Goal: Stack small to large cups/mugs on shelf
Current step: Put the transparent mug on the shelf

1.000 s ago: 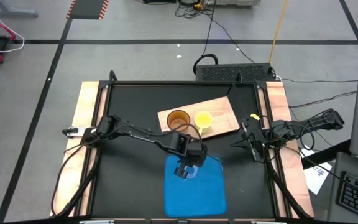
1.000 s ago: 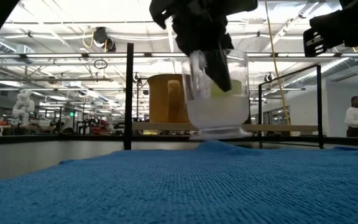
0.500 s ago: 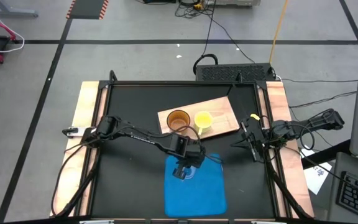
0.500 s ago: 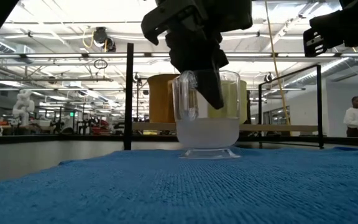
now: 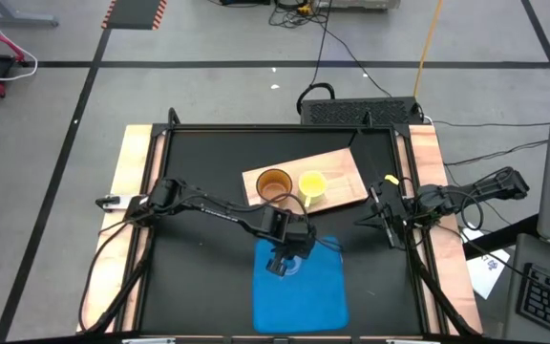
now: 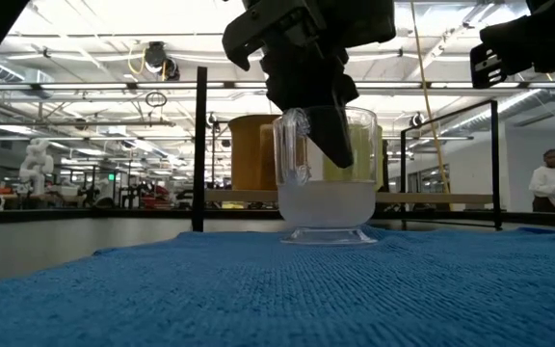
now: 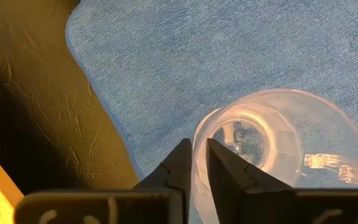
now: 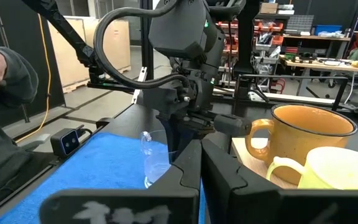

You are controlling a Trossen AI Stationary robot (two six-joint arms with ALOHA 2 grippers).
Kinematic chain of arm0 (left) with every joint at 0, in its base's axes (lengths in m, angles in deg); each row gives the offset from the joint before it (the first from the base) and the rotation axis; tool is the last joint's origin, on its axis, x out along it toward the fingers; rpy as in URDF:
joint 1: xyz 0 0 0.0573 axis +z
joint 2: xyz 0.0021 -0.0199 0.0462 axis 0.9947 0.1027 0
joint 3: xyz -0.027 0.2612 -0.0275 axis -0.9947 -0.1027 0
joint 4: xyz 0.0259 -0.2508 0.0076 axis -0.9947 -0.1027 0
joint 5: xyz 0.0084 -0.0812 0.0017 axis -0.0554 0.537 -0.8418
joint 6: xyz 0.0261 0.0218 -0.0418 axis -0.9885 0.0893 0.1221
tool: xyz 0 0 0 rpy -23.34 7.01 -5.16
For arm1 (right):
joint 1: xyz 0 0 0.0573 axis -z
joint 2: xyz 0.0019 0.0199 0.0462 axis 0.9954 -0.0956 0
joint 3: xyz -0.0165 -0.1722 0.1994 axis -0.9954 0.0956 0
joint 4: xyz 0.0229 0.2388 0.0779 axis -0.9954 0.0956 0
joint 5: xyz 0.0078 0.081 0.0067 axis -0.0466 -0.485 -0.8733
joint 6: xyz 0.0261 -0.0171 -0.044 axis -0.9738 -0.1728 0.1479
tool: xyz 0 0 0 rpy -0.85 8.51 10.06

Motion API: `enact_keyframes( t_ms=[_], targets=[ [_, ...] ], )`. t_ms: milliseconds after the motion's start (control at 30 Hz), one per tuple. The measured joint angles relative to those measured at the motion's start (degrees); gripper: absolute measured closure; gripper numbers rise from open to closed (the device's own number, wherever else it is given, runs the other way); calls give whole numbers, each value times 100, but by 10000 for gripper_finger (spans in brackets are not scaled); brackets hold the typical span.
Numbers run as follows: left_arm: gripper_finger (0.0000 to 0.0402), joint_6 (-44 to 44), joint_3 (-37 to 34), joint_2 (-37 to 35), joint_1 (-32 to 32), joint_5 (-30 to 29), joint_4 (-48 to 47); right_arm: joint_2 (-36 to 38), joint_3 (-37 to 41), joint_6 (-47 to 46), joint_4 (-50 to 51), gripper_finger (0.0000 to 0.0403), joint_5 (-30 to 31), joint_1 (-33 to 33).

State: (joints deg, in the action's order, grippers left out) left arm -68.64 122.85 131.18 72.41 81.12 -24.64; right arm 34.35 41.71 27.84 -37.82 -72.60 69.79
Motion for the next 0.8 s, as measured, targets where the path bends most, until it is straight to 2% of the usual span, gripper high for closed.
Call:
enact_keyframes(
  t_ms=[200, 567, 800],
  targets=[
    [314, -141, 0, -15, -87, -34, 27, 0, 0, -1, 0, 403, 0, -2],
    [223, -145, 39, -71, -147, -170, 138, 0, 0, -4, 0, 403, 2, -2],
    [202, -147, 39, -71, -147, -173, 97, 1, 0, -4, 0, 403, 0, -2]
  ],
)
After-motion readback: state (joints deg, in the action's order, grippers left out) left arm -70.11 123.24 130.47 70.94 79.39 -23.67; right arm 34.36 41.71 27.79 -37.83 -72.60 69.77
